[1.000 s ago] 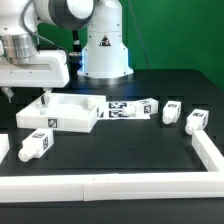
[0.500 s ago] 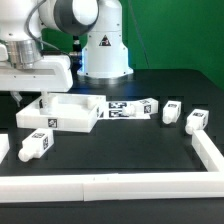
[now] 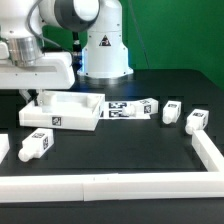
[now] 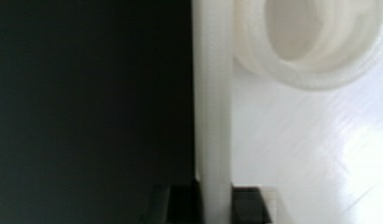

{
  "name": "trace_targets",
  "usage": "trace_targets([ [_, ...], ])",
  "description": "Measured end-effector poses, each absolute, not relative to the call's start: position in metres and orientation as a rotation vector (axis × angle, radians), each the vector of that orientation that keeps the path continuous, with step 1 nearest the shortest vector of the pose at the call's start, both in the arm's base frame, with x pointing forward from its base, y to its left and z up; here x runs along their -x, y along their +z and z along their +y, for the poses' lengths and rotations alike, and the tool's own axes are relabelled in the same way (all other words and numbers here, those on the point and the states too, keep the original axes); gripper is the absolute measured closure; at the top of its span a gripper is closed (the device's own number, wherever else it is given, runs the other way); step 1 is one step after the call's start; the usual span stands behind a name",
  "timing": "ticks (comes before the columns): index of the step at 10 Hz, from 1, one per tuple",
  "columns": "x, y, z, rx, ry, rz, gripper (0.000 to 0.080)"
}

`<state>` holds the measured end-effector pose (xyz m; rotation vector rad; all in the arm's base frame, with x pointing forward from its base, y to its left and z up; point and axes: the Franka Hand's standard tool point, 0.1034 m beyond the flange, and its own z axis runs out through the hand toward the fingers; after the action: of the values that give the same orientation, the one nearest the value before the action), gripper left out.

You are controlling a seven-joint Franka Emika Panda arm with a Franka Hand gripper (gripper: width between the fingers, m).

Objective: Assemble one leg

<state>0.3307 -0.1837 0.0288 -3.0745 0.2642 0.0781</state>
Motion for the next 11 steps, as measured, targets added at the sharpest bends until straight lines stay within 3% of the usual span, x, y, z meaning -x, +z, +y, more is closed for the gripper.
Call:
trace_targets([
  [2, -0.35, 0.059, -0.163, 3.033, 0.075, 0.225, 0.0746],
  [4, -0.387, 0.087, -0.135, 3.015, 0.076, 0.202, 0.0746],
  [7, -0.458, 0.093, -0.083, 3.028, 0.079, 0.267, 0.0745],
  [11, -0.462, 0.082, -0.07, 3.039, 0.091, 0.209, 0.0745],
])
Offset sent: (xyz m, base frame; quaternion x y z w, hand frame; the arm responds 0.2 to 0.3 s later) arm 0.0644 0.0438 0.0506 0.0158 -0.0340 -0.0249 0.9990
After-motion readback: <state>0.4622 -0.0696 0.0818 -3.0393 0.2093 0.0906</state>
